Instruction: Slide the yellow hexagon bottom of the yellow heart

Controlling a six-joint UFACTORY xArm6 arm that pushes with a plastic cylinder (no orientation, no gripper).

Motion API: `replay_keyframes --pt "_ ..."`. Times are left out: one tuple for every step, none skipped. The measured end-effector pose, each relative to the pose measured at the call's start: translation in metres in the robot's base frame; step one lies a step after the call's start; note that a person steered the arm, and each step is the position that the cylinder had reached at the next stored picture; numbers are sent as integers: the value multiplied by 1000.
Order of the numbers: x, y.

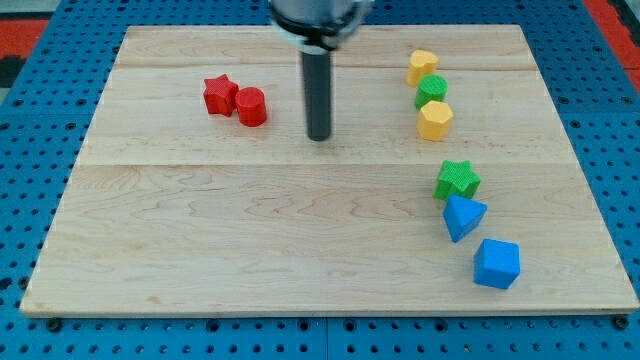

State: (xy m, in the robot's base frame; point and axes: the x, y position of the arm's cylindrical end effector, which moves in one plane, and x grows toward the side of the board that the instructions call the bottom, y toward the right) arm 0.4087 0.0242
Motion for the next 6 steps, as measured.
replay_keyframes --pt "2 69" --pt "-7 106" --pt "-1 121" --pt "-12 135" --pt "-35 135" --pt "-57 135"
